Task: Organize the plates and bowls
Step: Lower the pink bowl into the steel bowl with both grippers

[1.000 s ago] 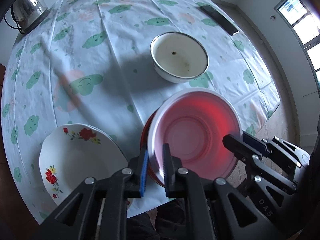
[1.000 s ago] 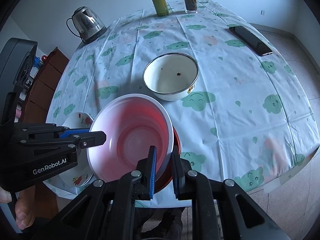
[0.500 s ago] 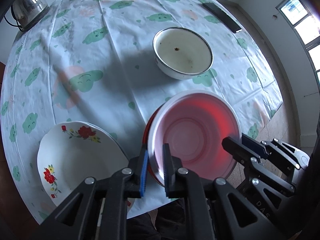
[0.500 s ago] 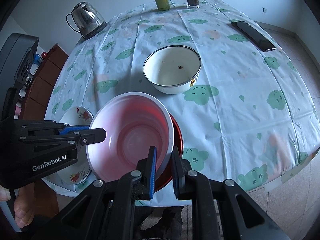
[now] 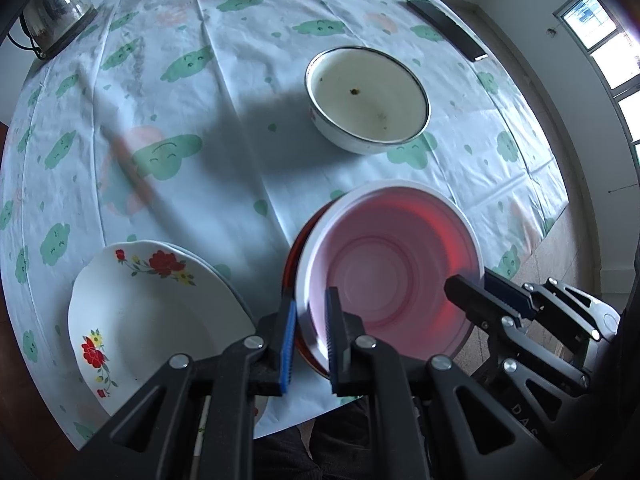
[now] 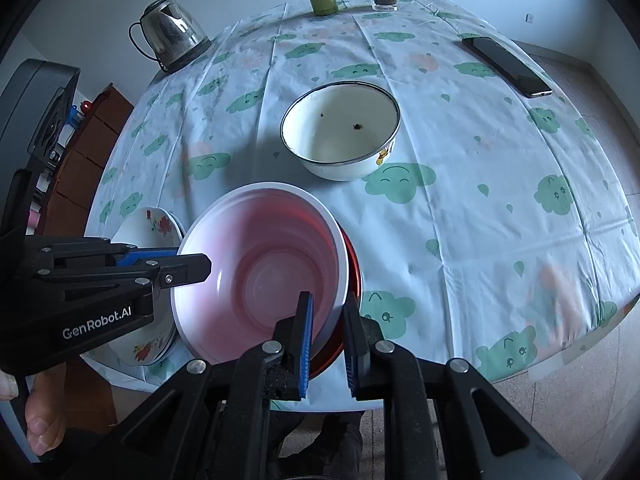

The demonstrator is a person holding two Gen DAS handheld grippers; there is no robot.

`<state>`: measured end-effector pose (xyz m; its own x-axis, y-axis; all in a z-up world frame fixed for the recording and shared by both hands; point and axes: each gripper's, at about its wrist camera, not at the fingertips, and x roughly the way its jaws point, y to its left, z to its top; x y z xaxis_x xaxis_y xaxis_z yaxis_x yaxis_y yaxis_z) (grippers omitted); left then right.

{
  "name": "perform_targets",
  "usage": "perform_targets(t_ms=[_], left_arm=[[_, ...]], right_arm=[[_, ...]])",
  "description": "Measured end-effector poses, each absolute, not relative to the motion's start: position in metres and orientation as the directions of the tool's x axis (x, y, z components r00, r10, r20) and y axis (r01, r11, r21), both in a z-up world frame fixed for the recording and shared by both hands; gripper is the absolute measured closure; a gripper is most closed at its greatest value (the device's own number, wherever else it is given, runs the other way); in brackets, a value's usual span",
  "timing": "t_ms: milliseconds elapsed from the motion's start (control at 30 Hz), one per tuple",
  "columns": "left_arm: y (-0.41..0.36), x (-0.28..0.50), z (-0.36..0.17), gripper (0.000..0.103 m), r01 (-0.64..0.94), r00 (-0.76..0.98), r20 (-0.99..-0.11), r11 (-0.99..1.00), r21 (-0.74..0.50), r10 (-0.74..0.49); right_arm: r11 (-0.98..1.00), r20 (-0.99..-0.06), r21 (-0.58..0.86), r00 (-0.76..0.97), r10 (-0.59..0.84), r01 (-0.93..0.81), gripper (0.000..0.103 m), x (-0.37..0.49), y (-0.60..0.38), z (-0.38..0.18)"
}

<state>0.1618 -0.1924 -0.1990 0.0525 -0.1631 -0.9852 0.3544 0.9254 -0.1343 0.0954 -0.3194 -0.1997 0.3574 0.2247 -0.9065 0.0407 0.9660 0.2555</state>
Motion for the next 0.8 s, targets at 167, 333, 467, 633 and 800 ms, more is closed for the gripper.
perform_targets(t_ms=[167,333,467,633,800], left_arm=[[-0.1926,0.162,-0.2003,0.094,0.352,0.051,-0.985,0.926,-0.136,-0.164],[-0.1928,0.163,-0.2023,0.094,0.352,0.043,-0.986,0.926,-0.138,-0.164],[-0.1918,0.1632,-0.2029,0.094,0.348,0.039,-0.985,0.926,-0.145,-0.169],[-0.1897,0.1629,-0.2013,0.094,0.341,0.039,-0.983,0.927,-0.156,-0.18],[-0.1885,0.1631,-0.2015,0.094,0.34,0.037,-0.983,0.927,-0.158,-0.181]], right_arm=[[0.966,-0.907,0.256,0.357,0.225,0.04,0.087,0.0954,-0.3198,-0.2009],[0.969,-0.908,0.243,0.36,0.215,0.035,0.086,0.096,-0.3187,-0.2009],[0.97,-0.909,0.24,0.359,0.214,0.031,0.086,0.0966,-0.318,-0.2008],[0.972,-0.91,0.233,0.358,0.209,0.024,0.086,0.0967,-0.3172,-0.2001],[0.974,-0.911,0.226,0.359,0.206,0.016,0.086,0.0965,-0.3161,-0.1992]])
